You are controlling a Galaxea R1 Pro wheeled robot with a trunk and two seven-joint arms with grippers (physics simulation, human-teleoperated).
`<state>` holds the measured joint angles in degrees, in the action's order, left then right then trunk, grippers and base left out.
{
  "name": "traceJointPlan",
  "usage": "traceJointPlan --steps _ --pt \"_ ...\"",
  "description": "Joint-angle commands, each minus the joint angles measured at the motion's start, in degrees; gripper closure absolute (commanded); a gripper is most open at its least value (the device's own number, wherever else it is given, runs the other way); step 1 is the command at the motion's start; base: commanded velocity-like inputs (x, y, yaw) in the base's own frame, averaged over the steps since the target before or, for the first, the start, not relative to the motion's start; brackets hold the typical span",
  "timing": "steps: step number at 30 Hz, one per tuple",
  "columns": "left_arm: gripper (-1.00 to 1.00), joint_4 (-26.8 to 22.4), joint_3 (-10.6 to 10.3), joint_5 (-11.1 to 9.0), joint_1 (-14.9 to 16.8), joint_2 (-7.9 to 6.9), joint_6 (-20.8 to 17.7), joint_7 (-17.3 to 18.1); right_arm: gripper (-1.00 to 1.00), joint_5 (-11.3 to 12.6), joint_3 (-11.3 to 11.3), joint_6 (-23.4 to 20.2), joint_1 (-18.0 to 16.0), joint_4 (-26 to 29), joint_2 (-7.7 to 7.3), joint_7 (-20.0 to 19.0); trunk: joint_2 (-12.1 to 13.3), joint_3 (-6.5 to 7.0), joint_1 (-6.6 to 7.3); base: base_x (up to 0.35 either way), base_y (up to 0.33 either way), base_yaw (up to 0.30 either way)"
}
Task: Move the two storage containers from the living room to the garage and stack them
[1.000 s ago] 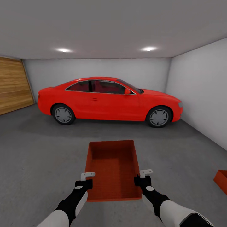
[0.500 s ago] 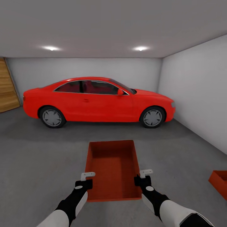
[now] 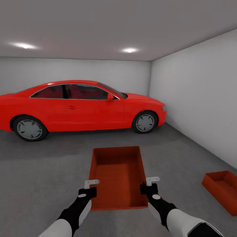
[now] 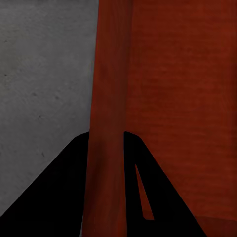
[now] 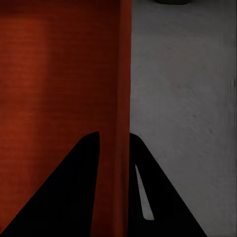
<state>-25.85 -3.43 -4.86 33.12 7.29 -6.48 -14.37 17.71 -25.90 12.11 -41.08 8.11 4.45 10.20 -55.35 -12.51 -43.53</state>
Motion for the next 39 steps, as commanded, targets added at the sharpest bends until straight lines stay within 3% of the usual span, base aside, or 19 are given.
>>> traceJointPlan --steps 1,39 --pt "1.0 -0.3 1.7 0.8 0.0 -1.31 0.7 -3.6 1.0 2.4 2.4 -0.1 -0.1 0.0 0.03 0.0 -0.1 -0.08 -0.04 0.321 0.0 -0.287" --pt "1.0 -0.3 1.6 0.8 0.0 -1.31 0.7 -3.6 1.0 2.4 2.4 0.0 -0.1 0.0 0.03 0.0 -0.1 -0.08 -0.04 0.321 0.06 -0.287"
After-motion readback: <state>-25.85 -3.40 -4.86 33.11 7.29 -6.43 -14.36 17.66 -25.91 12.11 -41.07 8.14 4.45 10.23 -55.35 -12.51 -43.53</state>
